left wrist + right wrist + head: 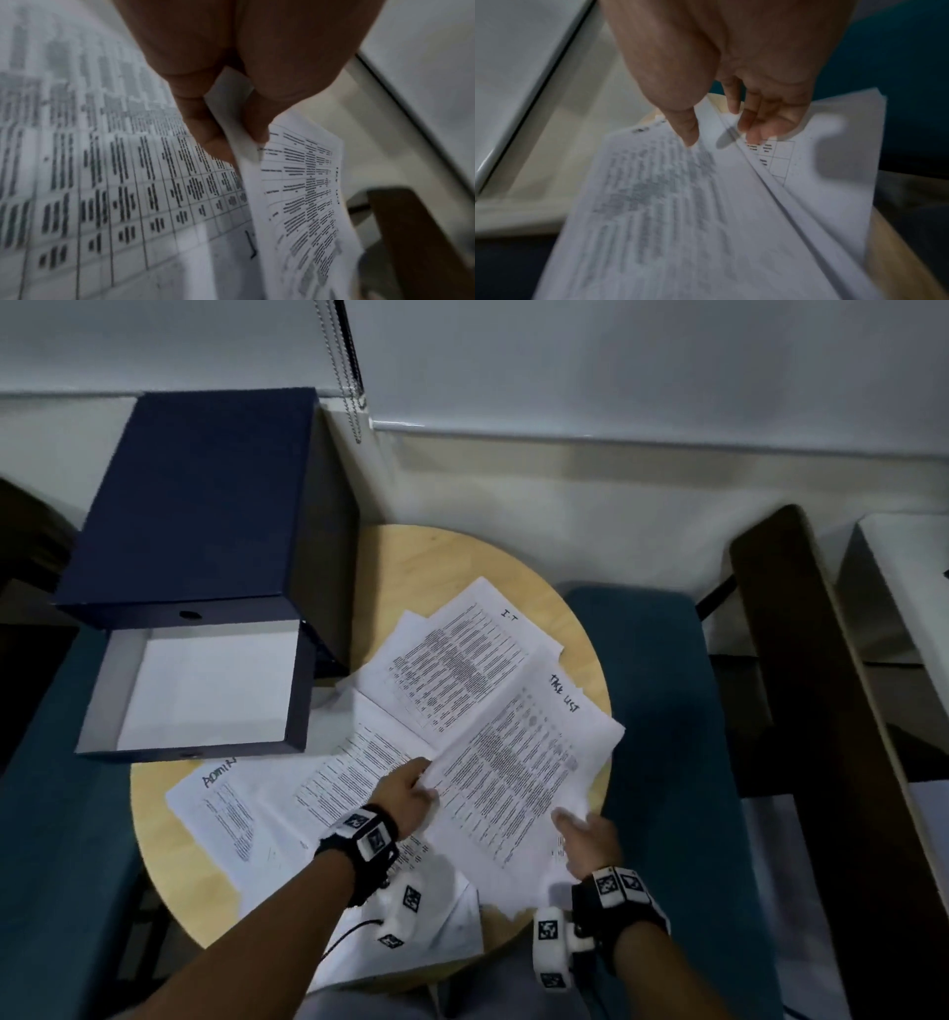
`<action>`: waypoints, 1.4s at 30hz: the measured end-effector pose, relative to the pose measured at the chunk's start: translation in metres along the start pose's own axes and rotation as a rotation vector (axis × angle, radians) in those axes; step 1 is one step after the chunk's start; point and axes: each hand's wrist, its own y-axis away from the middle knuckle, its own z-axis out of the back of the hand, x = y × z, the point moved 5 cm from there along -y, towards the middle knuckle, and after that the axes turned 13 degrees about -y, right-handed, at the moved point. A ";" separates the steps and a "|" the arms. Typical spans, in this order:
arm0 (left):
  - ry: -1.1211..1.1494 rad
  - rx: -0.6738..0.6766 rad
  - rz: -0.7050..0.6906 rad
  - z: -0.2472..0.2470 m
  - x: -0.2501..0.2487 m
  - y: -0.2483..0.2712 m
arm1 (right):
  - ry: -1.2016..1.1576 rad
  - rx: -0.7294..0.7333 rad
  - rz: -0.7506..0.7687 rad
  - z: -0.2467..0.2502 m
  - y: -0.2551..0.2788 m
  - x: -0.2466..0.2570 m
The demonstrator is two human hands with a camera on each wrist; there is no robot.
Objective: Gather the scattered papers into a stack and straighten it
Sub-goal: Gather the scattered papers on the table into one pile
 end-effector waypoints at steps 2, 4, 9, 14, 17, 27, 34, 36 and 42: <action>0.255 0.001 0.016 0.002 0.011 0.014 | 0.018 0.031 0.060 -0.001 0.011 0.013; 0.403 0.025 0.043 0.002 0.025 0.027 | -0.020 0.112 0.151 -0.008 0.021 0.027; 0.373 0.159 0.068 -0.008 0.054 0.053 | 0.134 0.331 0.298 -0.036 0.031 0.045; 0.660 -0.056 0.241 0.004 0.080 0.061 | 0.534 0.582 0.425 -0.084 0.049 0.051; 0.650 -0.227 0.373 0.012 0.116 0.063 | 0.746 0.629 0.477 -0.116 0.063 0.054; 0.678 -0.371 0.659 0.013 0.242 0.085 | 1.051 0.387 0.592 -0.171 0.057 0.052; 0.633 -0.332 0.611 0.014 0.230 0.078 | 1.024 0.371 0.543 -0.172 0.054 0.043; 0.625 -0.329 0.617 0.014 0.229 0.075 | 0.989 0.385 0.534 -0.165 0.052 0.045; 0.614 -0.372 0.583 0.031 0.212 0.077 | 0.752 0.339 0.513 -0.100 0.051 0.076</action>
